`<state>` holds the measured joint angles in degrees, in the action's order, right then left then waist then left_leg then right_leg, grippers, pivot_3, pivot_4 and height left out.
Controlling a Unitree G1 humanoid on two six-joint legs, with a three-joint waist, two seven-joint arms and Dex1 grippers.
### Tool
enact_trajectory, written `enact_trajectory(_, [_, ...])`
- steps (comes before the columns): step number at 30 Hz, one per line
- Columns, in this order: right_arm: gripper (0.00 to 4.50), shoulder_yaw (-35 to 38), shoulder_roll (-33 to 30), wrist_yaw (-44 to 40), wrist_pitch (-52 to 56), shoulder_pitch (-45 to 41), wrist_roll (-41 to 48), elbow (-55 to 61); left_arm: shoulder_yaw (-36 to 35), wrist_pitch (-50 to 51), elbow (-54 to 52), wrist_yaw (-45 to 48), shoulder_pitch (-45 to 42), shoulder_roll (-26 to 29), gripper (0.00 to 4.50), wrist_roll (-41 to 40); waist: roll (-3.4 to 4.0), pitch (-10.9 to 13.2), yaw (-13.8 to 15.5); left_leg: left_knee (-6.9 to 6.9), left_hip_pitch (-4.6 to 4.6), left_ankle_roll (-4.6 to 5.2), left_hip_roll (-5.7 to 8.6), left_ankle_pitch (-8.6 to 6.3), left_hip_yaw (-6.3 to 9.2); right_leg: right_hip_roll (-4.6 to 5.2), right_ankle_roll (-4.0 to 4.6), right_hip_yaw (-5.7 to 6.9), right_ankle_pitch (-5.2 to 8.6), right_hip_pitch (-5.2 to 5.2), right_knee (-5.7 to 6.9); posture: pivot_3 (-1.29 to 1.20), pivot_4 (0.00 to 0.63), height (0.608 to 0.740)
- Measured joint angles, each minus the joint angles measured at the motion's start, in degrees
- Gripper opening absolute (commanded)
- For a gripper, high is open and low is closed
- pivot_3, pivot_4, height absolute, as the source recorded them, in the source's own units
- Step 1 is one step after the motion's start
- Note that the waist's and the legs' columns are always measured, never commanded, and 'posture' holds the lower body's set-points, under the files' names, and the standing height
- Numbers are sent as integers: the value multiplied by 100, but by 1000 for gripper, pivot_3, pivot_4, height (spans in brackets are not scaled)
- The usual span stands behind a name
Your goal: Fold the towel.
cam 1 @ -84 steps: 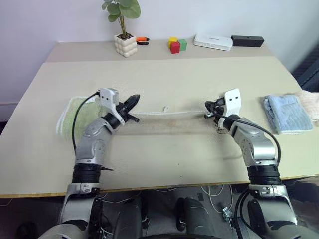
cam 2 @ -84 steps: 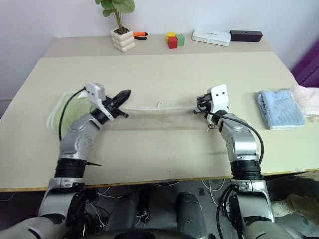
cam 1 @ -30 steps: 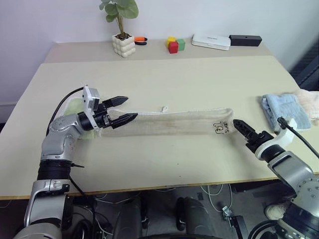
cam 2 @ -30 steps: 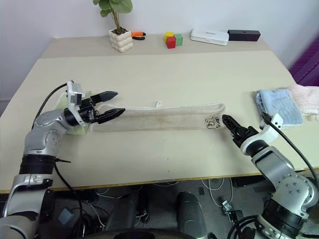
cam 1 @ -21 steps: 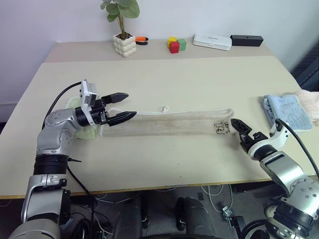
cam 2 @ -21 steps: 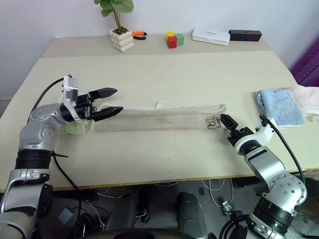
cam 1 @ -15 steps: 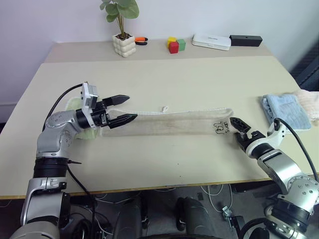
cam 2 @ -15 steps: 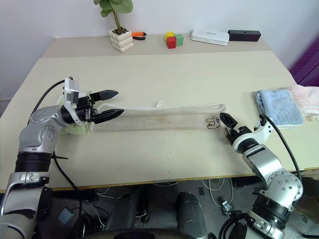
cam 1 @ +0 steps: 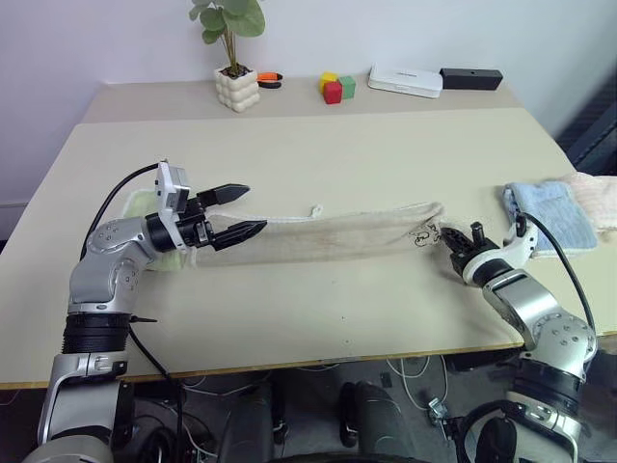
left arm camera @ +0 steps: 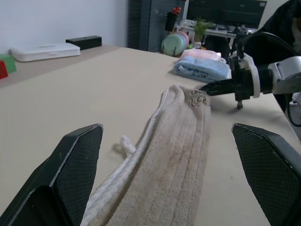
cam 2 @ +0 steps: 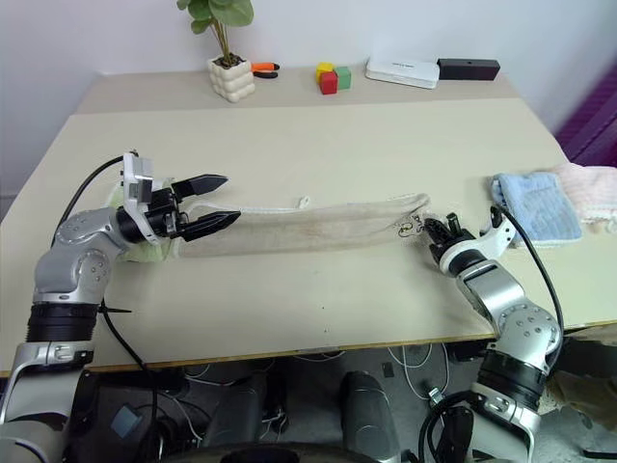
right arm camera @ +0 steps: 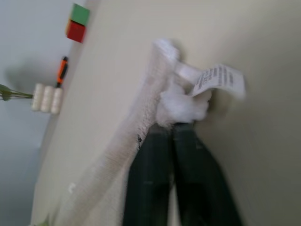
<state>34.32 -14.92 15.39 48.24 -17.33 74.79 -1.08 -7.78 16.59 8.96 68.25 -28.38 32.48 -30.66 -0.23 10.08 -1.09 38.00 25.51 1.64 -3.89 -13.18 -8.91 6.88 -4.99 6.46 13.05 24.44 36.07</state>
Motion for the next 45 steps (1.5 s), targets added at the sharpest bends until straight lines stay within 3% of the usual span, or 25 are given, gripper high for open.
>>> enact_trajectory(7, [33,-75,-122,-47,-67,37,-97,32,-6,0,4,-16,57,5,4500,0,-1,-1,22,1,2,0,0,0,0,2,7,0,4,0,-2,0,150,740])
enact_trajectory(14, [33,100,-973,58,247,649,-44,572,-5,-111,220,8,20,-9,4500,5,8,5,43,-1,14,4,2,-2,0,6,6,0,4,9,-4,0,150,740])
enact_trajectory(22, [33,179,-1382,142,281,1056,27,1184,21,-221,356,47,-115,-98,4500,9,9,6,34,-1,14,4,1,-3,0,6,12,0,9,10,-5,0,150,740])
enact_trajectory(26, [33,-756,-2478,-828,88,1138,-1266,1920,31,-226,439,97,-143,-107,4500,16,19,12,36,0,17,5,2,-3,-1,6,16,-4,12,15,-7,0,150,740])
enact_trajectory(30, [33,-1523,-2983,-1821,-256,950,-2181,2450,29,-232,446,149,-188,-105,4500,19,16,12,40,-1,18,5,2,-3,0,5,15,-2,12,15,-10,0,150,740])
enact_trajectory(37, [33,-2996,-2914,-2987,-458,115,-3087,2676,24,-234,402,73,-152,-114,4500,23,14,13,48,0,23,5,2,-3,1,5,16,-1,12,18,-10,0,150,740])
enact_trajectory(45, [33,-4315,-2708,-4014,-596,-8,-3939,2730,-9,-178,-3,-112,165,-63,4500,2,11,15,50,3,33,6,2,-3,2,6,15,2,11,23,-10,0,150,740])
